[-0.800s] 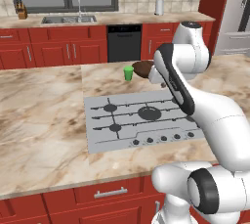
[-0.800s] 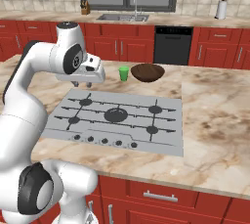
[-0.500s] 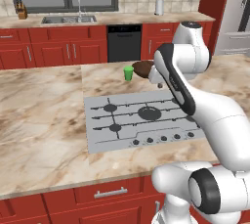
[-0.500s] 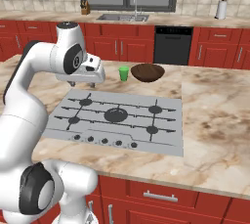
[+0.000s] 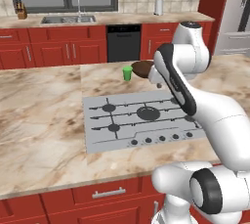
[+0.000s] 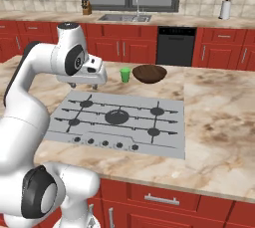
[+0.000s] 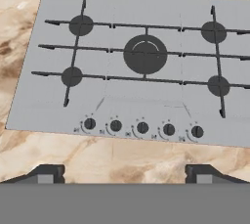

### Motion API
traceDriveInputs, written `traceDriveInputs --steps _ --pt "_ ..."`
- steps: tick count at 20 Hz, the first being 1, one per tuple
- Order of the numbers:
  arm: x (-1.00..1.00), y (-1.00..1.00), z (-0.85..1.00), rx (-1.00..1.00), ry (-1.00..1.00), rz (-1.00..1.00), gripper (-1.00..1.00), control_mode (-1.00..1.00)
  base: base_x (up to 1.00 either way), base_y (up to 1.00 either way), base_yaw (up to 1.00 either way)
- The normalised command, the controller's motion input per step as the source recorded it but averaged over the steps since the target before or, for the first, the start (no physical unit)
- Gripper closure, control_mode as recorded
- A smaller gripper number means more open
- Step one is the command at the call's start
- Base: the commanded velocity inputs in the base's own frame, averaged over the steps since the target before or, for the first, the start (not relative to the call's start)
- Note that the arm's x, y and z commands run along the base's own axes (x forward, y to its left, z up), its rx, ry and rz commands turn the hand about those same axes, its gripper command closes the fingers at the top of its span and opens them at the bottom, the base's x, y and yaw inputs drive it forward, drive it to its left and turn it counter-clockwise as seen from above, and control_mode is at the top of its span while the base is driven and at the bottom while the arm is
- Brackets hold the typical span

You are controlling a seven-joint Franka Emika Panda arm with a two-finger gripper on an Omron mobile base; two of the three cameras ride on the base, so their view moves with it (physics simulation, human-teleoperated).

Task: Pick the cup and bowl from the counter and place them on the counter next to the sink.

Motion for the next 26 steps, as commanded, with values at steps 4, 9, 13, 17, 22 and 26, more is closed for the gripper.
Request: traceDriveInputs --steps 4,9,13,17,22,26 --pt "0.0 0.0 0.0 0.0 0.0 0.0 -1.0 1.0 -0.51 -0.54 0.0" --pt "0.0 0.0 0.0 0.0 0.0 0.0 -1.0 1.0 -0.44 -0.52 0.01" --pt "0.0 0.0 0.0 0.0 0.0 0.0 -1.0 1.0 -0.46 -0.52 0.0" --pt "0.0 0.0 0.0 0.0 0.0 0.0 -1.0 1.0 -0.4 -0.86 0.0" --pt "0.0 0.0 0.0 0.0 0.0 0.0 -1.0 1.0 -0.15 -0.98 0.0" --pt "0.0 0.0 0.0 0.0 0.0 0.0 -1.0 1.0 -0.15 -1.0 0.0"
